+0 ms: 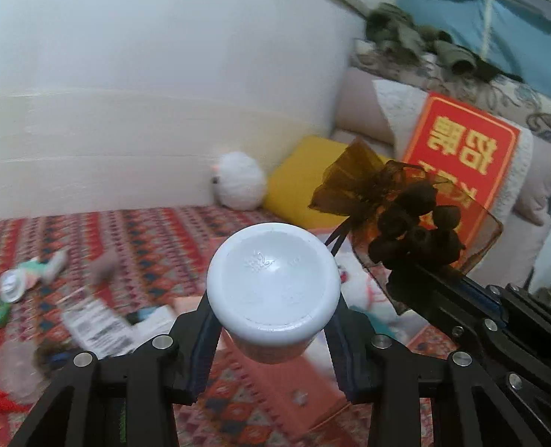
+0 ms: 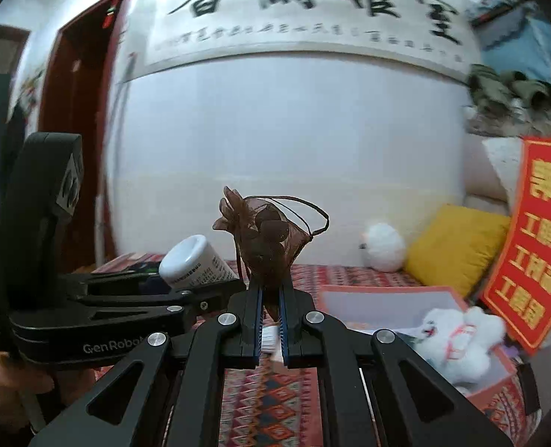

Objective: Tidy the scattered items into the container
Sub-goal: 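Carry the bottle and brown bag over the pink box and release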

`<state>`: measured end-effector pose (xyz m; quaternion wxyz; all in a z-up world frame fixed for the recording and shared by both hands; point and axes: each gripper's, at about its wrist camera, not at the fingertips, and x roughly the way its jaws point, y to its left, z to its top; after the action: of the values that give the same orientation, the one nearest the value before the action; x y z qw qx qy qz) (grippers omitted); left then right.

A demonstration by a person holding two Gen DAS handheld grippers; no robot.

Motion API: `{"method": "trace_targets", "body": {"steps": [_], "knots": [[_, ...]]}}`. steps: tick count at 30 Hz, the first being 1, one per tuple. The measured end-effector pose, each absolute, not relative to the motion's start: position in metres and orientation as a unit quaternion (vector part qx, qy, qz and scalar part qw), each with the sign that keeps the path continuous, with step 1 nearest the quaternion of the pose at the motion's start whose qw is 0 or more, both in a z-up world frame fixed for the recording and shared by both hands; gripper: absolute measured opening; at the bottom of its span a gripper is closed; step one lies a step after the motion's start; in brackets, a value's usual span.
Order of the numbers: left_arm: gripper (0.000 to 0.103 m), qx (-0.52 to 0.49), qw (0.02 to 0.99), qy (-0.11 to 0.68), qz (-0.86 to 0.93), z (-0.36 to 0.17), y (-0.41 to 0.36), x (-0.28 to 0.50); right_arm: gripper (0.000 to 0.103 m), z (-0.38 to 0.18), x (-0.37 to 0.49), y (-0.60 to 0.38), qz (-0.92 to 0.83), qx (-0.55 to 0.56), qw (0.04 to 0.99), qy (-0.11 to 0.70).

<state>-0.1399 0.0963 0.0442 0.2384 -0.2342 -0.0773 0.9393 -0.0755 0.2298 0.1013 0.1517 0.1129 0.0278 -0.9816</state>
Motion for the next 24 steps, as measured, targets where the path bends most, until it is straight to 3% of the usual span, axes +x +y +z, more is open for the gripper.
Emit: {"method": "trace_targets", "body": {"steps": [10,19,22,24], "knots": [[0.045,-0.262,0.293,-0.034,0.919,0.034,0.199,-0.189,0.007,0.081,-0.121,0.33,-0.99,0.133,0.028,-0.037],[0.045,-0.326,0.296,0.018,0.898,-0.019,0.266,-0.25,0.008,0.019,-0.197,0.404,-0.968,0.234,-0.029,-0.086],[0.048,-0.372,0.305,0.022,0.877,-0.043,0.275,-0.271,0.019,-0.009,-0.223,0.411,-0.954,0.286,-0.039,-0.083],[0.057,-0.389,0.289,0.03,0.874,-0.052,0.273,-0.279,0.062,-0.017,-0.227,0.417,-0.95,0.293,-0.079,-0.076]]}}
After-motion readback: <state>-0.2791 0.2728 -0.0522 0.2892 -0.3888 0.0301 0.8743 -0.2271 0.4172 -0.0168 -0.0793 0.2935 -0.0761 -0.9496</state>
